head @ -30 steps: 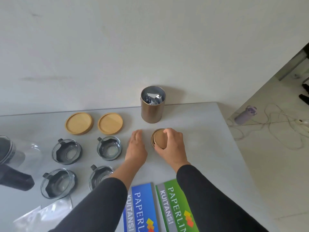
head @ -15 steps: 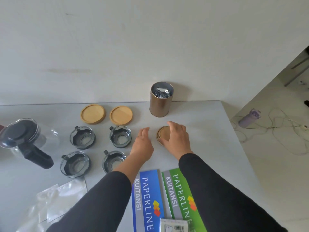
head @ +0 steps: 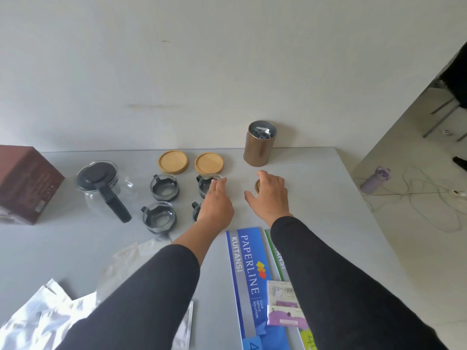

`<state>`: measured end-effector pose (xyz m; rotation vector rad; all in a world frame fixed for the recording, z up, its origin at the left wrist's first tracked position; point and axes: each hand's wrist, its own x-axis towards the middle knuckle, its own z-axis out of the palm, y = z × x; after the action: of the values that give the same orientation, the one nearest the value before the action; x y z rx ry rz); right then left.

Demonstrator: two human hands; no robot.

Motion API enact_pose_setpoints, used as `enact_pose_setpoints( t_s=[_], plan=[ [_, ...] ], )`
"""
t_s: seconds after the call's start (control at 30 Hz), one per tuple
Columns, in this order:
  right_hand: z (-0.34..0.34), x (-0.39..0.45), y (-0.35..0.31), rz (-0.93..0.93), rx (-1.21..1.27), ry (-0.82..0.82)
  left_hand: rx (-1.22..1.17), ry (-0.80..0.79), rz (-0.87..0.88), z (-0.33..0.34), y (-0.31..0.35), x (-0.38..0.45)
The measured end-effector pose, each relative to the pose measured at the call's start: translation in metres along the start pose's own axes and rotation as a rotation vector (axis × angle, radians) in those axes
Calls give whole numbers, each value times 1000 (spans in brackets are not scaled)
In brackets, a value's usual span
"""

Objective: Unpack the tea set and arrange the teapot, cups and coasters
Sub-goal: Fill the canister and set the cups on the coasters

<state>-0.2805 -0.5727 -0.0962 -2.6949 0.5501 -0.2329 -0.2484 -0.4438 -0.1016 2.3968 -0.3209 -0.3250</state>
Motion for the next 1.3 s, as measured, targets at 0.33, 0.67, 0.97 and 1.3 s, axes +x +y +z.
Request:
enact_pose_setpoints(
  t_s=[0.33,0.67,0.97,1.3],
  plan=[
    [17,-44,-28,-6,-17,-50,33,63,-58,-22,-49,-46],
    [33,-35,-29,-22,7,-135,49,39,-177,-3,-79,-58],
    [54,-2,-28,-43,35,-222,176,-45,-349,21,-95,-49],
    [77,52,-49,-79,209,-268,368,-118,-407,23,-84,-30]
  ],
)
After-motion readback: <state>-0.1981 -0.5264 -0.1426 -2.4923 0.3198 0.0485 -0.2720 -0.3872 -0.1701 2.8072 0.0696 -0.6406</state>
